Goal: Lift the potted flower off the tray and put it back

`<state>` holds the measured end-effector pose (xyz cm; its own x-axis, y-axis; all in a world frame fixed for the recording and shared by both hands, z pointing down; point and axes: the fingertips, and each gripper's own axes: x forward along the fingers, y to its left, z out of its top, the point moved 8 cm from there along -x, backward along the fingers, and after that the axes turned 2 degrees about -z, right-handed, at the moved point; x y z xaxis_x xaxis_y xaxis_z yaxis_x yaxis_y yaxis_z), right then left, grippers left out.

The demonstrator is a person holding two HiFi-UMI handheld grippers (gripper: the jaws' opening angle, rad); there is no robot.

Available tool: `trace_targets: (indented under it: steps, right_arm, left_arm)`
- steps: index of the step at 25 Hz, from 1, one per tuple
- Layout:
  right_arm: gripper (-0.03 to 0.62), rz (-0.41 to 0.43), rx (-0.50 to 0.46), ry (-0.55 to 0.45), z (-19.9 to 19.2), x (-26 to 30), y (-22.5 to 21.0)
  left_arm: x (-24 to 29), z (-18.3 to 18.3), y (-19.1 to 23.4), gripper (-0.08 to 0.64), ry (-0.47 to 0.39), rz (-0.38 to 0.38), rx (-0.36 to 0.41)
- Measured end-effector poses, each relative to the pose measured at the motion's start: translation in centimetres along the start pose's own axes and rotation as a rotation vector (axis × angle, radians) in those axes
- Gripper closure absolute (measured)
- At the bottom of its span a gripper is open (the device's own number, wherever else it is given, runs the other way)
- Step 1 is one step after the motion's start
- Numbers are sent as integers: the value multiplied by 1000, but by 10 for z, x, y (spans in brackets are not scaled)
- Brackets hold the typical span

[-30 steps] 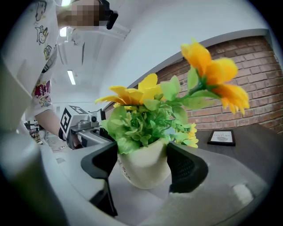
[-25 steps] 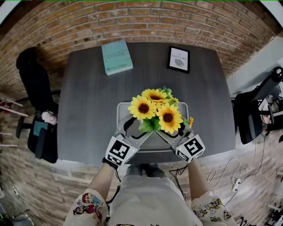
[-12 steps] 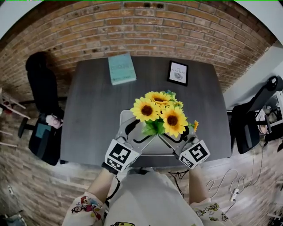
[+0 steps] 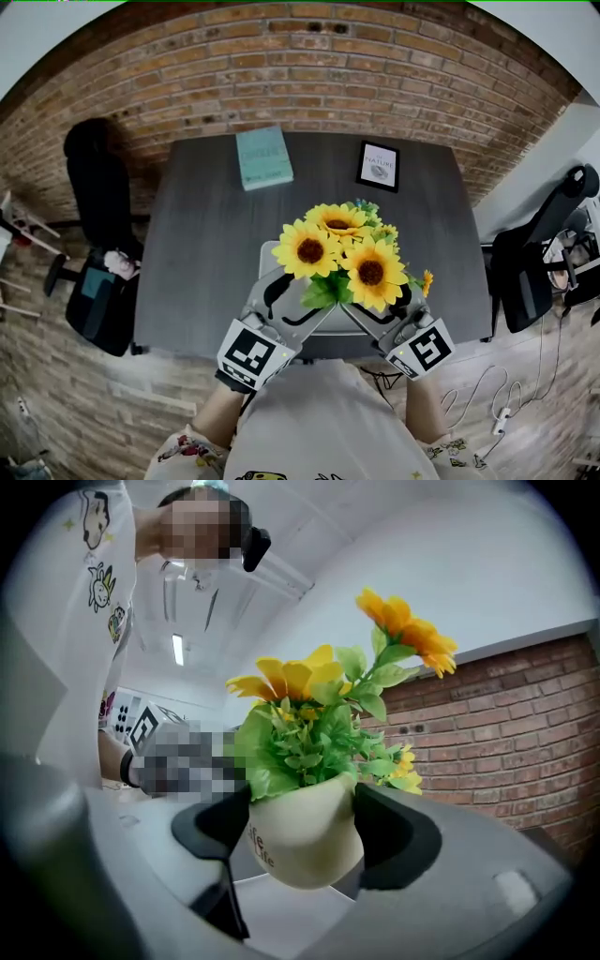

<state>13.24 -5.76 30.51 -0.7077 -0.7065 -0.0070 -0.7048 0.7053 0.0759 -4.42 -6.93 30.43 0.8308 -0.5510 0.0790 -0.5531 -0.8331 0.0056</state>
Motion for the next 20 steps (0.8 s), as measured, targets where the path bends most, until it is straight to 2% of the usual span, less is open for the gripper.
trace_targets:
  steps: [4,8,14,20]
  right_arm:
    - [245,-2,-4,11,1,-6,4]
    - [245,-5,27,37,-8,7,-13]
    - [245,-1,22,8,-7,-25,29]
    - [247,-4,21,8,-7,-24,32]
  left_arm:
    - [-1,0,-6,239,3,-7,-13]
    - [13,-6,11,239,23,-13,-55]
    - [-22,-12,-30,239,10,-2,-48]
    - [-24,-11,-29,239,12,-4,-46]
